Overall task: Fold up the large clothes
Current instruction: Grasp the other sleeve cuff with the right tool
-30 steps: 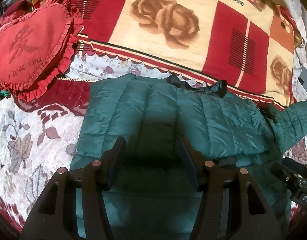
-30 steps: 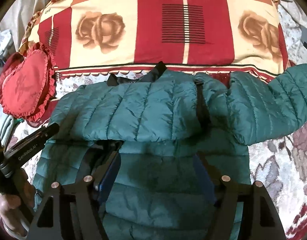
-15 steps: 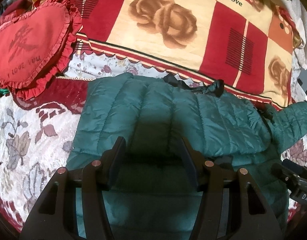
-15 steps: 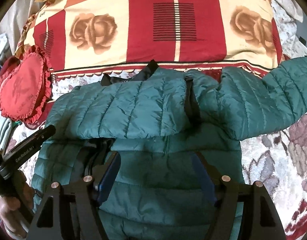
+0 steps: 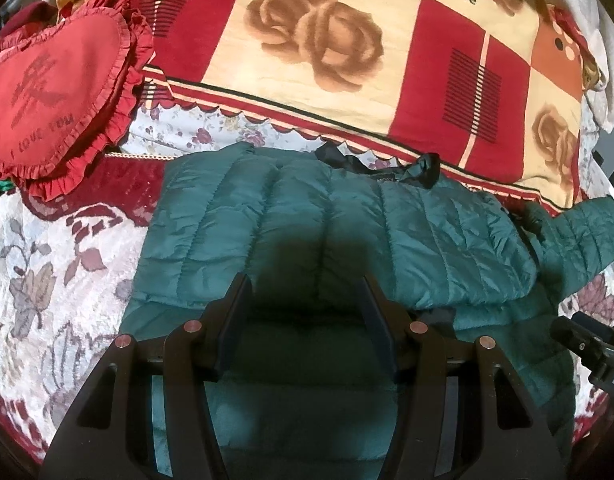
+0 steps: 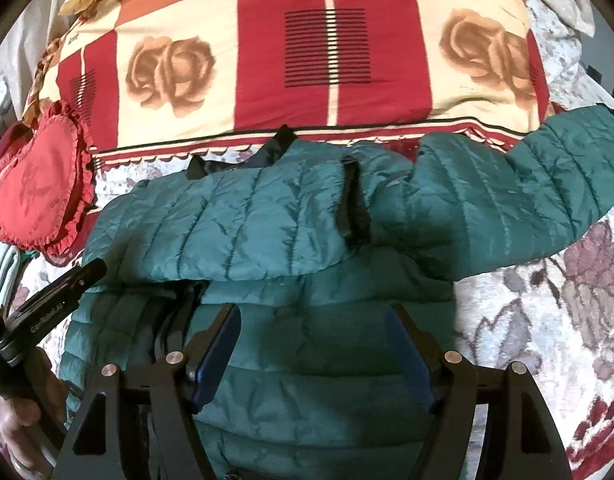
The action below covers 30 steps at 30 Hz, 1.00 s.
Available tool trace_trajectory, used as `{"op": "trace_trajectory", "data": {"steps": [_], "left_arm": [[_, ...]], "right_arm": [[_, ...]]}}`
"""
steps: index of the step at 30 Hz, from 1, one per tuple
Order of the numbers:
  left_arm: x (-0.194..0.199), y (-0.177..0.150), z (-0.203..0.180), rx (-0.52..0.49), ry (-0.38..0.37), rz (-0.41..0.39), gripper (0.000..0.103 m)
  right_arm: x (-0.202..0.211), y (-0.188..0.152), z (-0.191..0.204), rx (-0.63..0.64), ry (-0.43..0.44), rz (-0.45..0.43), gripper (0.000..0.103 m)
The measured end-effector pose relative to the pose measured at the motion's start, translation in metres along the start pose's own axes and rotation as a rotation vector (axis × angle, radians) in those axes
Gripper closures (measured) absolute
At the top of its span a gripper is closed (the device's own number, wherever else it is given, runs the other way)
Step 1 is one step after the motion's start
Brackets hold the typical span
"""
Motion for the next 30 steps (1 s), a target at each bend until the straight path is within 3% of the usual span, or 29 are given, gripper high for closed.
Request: {"op": "trace_trajectory", "data": {"steps": [24, 30], "left_arm": [[-0.009, -0.006, 0.005, 0.041, -0.031, 0.035, 0.047], [-0.006, -0.010, 0.005, 0.057, -0.053, 0.030, 0.047]], "right_arm": [[0.000, 0.014, -0.031, -0.044, -0.048, -0.019, 0.027], [0.009, 0.045, -0.078, -0.111, -0.100, -0.083, 0.027]]}}
Point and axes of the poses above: each gripper's, at about its wrist camera, not at the fingertips, and x roughly against the way its jaws point, z to its left, y to its top, the point moved 3 cm from there along -x, roughly the way its jaws point, and after that the axes turned 15 degrees about -x, right-handed, at the moved point
